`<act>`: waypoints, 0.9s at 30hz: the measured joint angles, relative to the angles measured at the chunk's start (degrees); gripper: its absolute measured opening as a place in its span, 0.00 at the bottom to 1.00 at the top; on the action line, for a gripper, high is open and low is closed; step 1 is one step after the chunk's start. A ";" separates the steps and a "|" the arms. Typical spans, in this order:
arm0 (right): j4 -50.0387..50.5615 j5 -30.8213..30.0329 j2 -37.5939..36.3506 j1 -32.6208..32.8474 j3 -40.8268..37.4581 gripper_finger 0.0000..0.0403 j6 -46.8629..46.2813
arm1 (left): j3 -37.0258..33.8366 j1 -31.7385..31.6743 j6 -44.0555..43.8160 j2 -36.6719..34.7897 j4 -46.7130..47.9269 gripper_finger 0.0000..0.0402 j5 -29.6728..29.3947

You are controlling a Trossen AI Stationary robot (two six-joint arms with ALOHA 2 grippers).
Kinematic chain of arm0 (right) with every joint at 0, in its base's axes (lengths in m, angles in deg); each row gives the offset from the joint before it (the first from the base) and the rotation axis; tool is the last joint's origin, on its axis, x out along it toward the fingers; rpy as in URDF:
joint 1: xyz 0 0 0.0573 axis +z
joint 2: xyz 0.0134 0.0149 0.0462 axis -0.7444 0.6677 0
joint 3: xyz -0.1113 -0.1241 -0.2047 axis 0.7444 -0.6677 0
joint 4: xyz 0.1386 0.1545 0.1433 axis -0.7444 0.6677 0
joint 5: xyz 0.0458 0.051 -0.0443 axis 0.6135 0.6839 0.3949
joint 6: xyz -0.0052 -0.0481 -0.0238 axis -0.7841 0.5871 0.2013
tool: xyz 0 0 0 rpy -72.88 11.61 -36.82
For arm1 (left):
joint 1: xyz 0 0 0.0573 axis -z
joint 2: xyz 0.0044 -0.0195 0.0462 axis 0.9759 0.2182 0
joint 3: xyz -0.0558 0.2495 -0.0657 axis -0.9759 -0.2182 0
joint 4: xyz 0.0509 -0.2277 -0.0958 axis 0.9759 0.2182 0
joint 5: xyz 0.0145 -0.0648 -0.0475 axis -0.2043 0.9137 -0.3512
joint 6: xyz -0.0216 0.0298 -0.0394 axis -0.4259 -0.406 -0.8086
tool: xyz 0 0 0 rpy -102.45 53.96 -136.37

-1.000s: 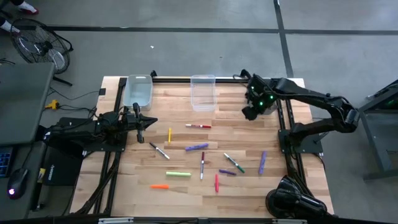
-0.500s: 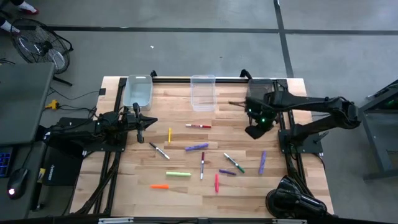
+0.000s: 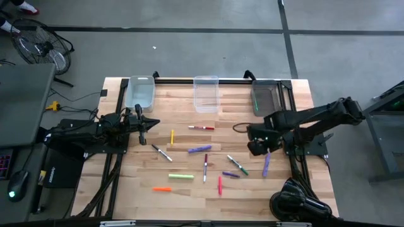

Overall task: Pick & Place Markers
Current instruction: Put the right purple highlighter pen into the black bin

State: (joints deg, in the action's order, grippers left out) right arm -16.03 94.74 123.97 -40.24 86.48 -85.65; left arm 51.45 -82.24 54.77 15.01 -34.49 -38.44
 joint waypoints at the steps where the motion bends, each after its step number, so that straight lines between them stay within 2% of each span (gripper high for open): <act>1: -0.07 -0.79 0.66 0.95 0.00 0.39 -1.88 | -0.01 0.00 0.00 0.00 0.01 0.00 0.01; 6: 0.19 -4.15 4.25 4.62 -0.02 0.42 -9.29 | -0.02 0.00 0.00 0.00 0.01 0.00 0.02; 14: -1.16 -5.32 9.11 9.34 -2.09 0.49 -21.47 | -0.01 0.00 0.00 0.01 0.01 0.00 0.01; 20: -7.31 -5.52 9.00 9.83 -8.11 0.50 -26.44 | -0.01 0.00 0.00 0.01 0.02 0.00 0.02; 27: -21.16 -5.50 7.65 12.17 -15.51 0.50 -32.37 | 0.00 0.00 0.00 0.00 0.01 0.00 0.00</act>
State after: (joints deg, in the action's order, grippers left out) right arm -37.19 89.24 131.62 -28.07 70.98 -118.02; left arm 51.45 -82.24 54.77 15.01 -34.48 -38.43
